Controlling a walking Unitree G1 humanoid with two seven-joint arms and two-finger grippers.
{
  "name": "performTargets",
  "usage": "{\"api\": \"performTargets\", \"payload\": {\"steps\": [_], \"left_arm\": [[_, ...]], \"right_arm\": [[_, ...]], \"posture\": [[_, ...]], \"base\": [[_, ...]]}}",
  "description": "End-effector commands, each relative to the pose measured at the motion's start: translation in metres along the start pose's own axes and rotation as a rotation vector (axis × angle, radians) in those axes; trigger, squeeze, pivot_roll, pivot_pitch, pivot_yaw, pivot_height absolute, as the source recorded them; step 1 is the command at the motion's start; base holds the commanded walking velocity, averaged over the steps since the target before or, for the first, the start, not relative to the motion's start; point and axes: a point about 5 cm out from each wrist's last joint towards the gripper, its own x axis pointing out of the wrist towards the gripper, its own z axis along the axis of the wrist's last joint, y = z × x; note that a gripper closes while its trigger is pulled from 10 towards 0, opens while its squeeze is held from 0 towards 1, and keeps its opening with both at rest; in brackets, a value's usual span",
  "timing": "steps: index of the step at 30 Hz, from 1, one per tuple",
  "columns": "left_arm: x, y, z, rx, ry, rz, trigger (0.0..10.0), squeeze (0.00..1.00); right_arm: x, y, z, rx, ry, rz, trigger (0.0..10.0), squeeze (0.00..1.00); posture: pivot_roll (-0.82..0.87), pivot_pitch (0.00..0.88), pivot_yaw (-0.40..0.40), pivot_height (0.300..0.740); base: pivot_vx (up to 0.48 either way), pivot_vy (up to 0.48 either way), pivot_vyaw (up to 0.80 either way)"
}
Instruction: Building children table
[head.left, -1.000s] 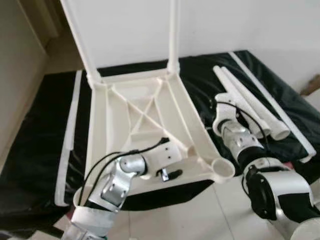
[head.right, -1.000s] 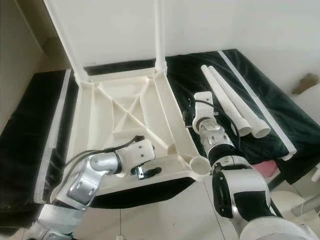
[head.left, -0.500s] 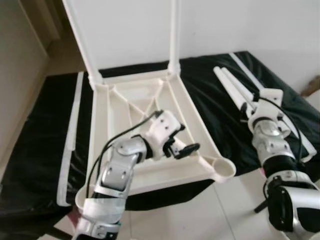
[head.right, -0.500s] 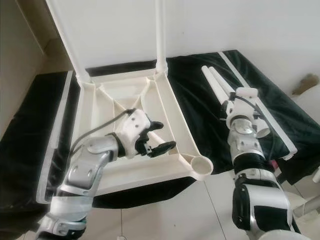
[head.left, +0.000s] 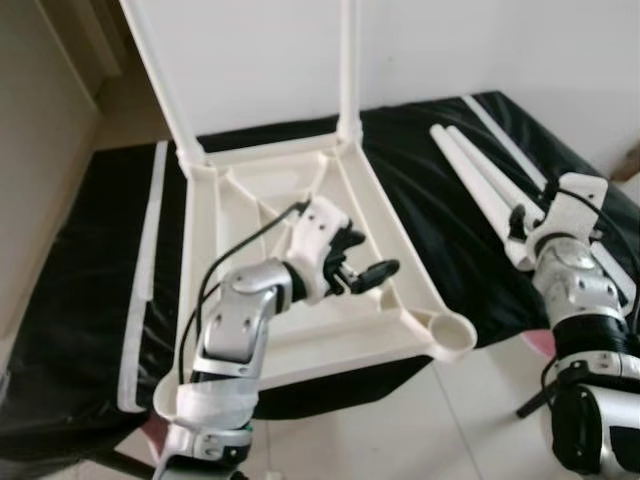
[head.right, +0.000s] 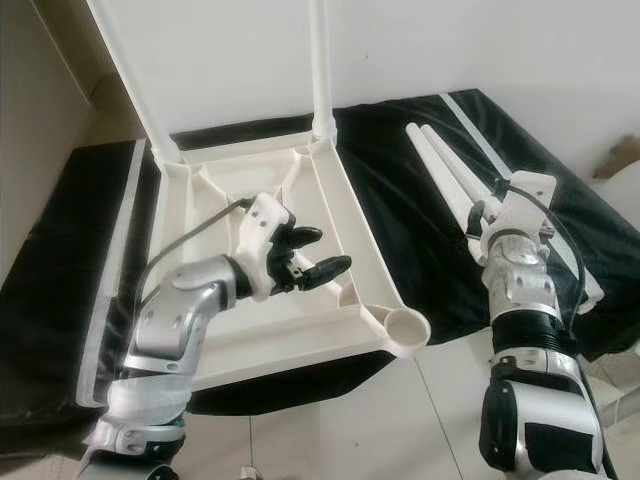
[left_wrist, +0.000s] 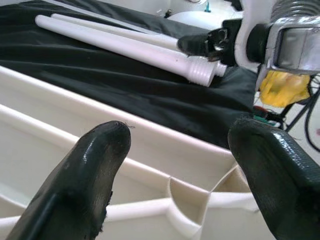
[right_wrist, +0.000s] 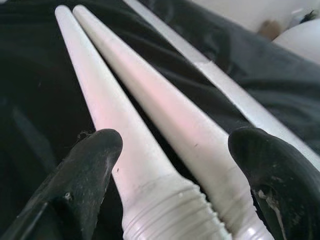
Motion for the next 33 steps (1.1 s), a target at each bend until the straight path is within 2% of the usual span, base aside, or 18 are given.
{"api": "performTargets", "payload": {"steps": [1,3,4,6,9,12,15,21,23,27,30,33], "left_arm": [[-0.001,0.011,-0.002,-0.030,0.010,0.226,10.0,0.00],[-0.001,-0.003,0.004,0.007,-0.023,0.144,10.0,0.00],[-0.001,-0.003,0.004,0.007,-0.023,0.144,10.0,0.00],[-0.001,-0.019,0.012,0.061,-0.068,0.053,10.0,0.00],[-0.002,-0.029,0.017,0.084,-0.085,-0.008,10.0,0.00],[-0.002,-0.032,0.019,0.079,-0.091,-0.023,10.0,0.00],[0.002,-0.035,0.024,0.064,-0.095,-0.027,10.0,0.00],[0.002,-0.037,0.026,0.055,-0.096,-0.025,10.0,0.00],[0.003,-0.041,0.028,0.048,-0.100,-0.021,10.0,0.00],[0.001,-0.044,0.029,0.043,-0.103,-0.018,10.0,0.00],[0.001,-0.044,0.031,0.037,-0.108,-0.005,10.0,0.00],[0.000,-0.044,0.032,0.037,-0.108,-0.001,10.0,0.00]], "right_arm": [[0.002,0.006,0.004,0.002,0.037,0.041,10.0,0.00],[0.006,0.010,0.006,0.001,0.104,0.074,10.0,0.00],[0.006,0.010,0.006,0.001,0.104,0.074,10.0,0.00],[0.008,0.010,0.009,0.025,0.150,0.090,10.0,0.00],[0.008,0.012,0.014,0.012,0.158,0.104,10.0,0.00],[0.008,0.015,0.017,0.009,0.172,0.124,10.0,0.00],[0.009,0.025,0.031,0.033,0.200,0.206,10.0,0.00],[0.010,0.030,0.038,0.038,0.214,0.243,10.0,0.00],[0.012,0.036,0.043,0.037,0.270,0.294,10.0,0.00],[0.010,0.041,0.041,0.036,0.335,0.330,10.0,0.00],[0.004,0.051,0.026,0.050,0.463,0.411,10.0,0.00],[0.002,0.052,0.024,0.055,0.496,0.438,10.0,0.00]], "posture": [[-0.01,0.054,0.101,0.740],[-0.01,0.074,0.116,0.740],[-0.01,0.074,0.116,0.740],[-0.01,0.079,0.119,0.740],[-0.01,0.091,0.122,0.740],[-0.01,0.108,0.126,0.740],[0.00,0.130,0.131,0.740],[0.00,0.135,0.133,0.740],[0.01,0.143,0.133,0.740],[0.01,0.143,0.131,0.740],[0.02,0.142,0.128,0.740],[0.02,0.142,0.126,0.740]], "base": [[0.000,0.000,0.00],[0.000,0.000,0.00],[0.000,0.000,0.00],[0.000,0.000,0.00],[0.000,0.000,0.00],[0.000,0.000,0.00],[0.000,0.000,0.00],[0.000,0.000,0.00],[0.000,0.000,0.00],[0.000,0.000,0.00],[0.000,0.000,0.00],[0.000,0.000,0.00]]}}
